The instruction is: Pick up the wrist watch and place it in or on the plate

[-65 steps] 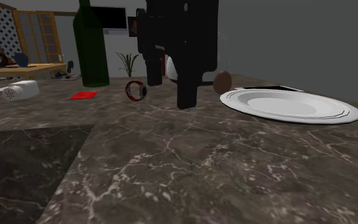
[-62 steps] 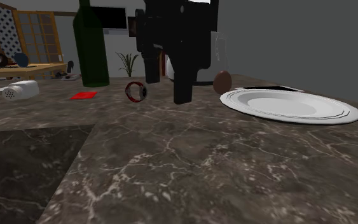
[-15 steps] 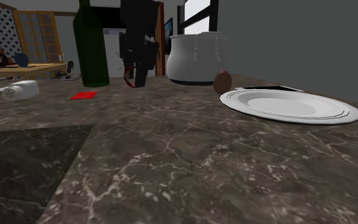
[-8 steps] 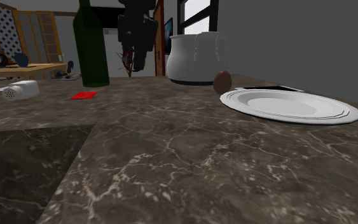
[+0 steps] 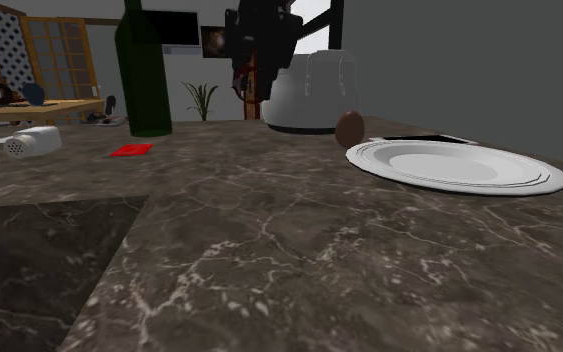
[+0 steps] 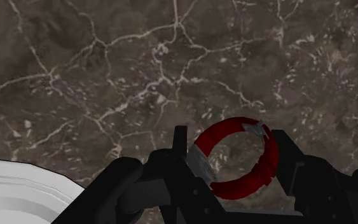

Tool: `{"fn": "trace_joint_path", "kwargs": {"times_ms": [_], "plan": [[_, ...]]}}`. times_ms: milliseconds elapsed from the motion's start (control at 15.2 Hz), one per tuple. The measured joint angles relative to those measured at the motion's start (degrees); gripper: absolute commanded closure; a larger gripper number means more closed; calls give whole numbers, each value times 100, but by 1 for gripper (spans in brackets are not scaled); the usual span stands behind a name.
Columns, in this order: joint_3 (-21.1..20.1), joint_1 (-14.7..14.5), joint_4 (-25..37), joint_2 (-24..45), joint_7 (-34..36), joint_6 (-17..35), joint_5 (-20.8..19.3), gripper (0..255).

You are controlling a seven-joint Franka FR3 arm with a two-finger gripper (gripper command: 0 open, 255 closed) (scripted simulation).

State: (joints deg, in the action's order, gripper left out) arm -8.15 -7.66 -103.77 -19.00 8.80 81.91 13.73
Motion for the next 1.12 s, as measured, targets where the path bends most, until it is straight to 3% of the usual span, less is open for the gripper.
{"fn": "trace_joint_path", "kwargs": {"times_ms": [660, 1122], "plan": [[637, 437, 1481, 1408, -1027, -288, -320, 255], [975, 797, 3257, 2794, -1648, -792, -359, 255]]}}
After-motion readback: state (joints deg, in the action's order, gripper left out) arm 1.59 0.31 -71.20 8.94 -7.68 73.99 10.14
